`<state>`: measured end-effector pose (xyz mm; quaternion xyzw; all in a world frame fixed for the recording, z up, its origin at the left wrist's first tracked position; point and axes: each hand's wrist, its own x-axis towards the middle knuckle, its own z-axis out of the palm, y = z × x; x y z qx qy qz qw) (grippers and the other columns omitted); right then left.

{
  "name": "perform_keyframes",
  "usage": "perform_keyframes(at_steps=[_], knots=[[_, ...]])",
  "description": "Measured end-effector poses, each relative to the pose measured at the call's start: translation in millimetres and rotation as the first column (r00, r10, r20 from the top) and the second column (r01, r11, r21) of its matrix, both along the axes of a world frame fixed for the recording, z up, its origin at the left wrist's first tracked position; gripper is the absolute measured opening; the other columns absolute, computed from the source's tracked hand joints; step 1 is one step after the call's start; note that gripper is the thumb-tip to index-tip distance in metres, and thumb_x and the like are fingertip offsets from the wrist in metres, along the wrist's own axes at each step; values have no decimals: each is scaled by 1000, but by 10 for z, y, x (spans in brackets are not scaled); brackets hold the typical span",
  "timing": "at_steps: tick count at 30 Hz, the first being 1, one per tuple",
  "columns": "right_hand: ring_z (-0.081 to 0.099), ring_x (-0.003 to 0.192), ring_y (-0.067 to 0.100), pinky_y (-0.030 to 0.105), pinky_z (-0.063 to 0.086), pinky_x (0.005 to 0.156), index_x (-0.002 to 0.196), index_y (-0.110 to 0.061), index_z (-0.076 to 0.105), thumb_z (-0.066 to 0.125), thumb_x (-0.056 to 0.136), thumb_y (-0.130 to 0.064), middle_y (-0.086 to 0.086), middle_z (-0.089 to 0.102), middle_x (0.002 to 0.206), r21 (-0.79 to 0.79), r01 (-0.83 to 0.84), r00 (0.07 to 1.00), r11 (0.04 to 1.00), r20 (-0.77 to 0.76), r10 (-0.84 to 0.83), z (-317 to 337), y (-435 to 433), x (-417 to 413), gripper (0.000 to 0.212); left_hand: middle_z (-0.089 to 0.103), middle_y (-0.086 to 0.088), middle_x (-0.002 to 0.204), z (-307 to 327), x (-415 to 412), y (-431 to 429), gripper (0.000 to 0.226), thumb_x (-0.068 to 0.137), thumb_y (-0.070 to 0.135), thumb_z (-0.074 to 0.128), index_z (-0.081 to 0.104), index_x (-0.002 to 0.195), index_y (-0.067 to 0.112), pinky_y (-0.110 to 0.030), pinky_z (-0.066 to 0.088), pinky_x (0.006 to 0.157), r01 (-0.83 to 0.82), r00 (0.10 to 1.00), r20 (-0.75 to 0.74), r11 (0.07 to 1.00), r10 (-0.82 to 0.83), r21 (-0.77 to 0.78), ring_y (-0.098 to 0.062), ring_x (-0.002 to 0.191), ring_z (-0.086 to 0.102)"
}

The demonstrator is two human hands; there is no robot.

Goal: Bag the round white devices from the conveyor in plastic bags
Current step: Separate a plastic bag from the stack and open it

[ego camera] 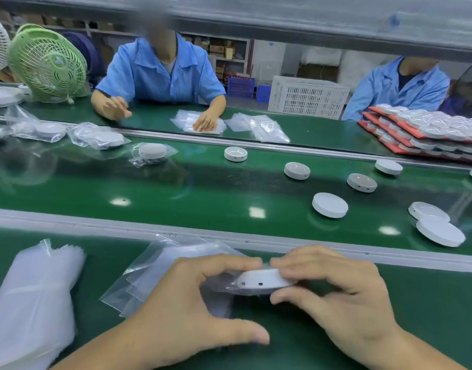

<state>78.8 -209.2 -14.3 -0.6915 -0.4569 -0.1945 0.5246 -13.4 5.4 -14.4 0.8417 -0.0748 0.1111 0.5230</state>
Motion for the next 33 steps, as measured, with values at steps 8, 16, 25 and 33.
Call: perform_keyframes(at_steps=[8, 16, 25, 33], knots=[[66, 119, 5, 25, 53, 98, 116, -49, 74, 92, 60, -62, -15, 73, 123, 58, -200, 775, 978, -602, 194, 132, 315, -115, 60, 73, 7, 114, -53, 52, -141, 55, 64, 40, 86, 66, 115, 43, -24, 58, 82, -158, 960, 156, 909, 233, -385, -17, 101, 72], [73, 76, 3, 16, 54, 69, 88, -35, 84, 84, 78, -39, -9, 80, 85, -111, -263, 805, 959, -572, 154, 362, 641, 170, 11, 76, 3, 96, 9, 133, 24, 10, 85, 28, 68, 70, 93, 33, -17, 54, 77, -269, 906, 207, 879, 370, -393, -12, 89, 72], [67, 78, -3, 5, 46, 71, 91, -38, 78, 75, 92, -25, -24, 75, 86, -199, 317, 904, 927, -233, -359, 651, 1122, 1346, 14, 53, 28, 113, -15, 152, 195, 22, 89, 54, 51, 55, 108, 44, -27, 42, 94, -449, 871, 330, 861, 363, 239, -5, 116, 50], [58, 77, 11, 22, 43, 58, 142, -34, 56, 42, 105, -16, 3, 61, 140, -838, 244, 849, 487, -58, -525, 227, 1309, 2341, 44, 66, 39, 101, -136, 131, 218, 24, 75, 68, 58, 74, 88, 54, -31, 56, 88, -139, 989, 124, 795, 80, 590, 13, 108, 58]])
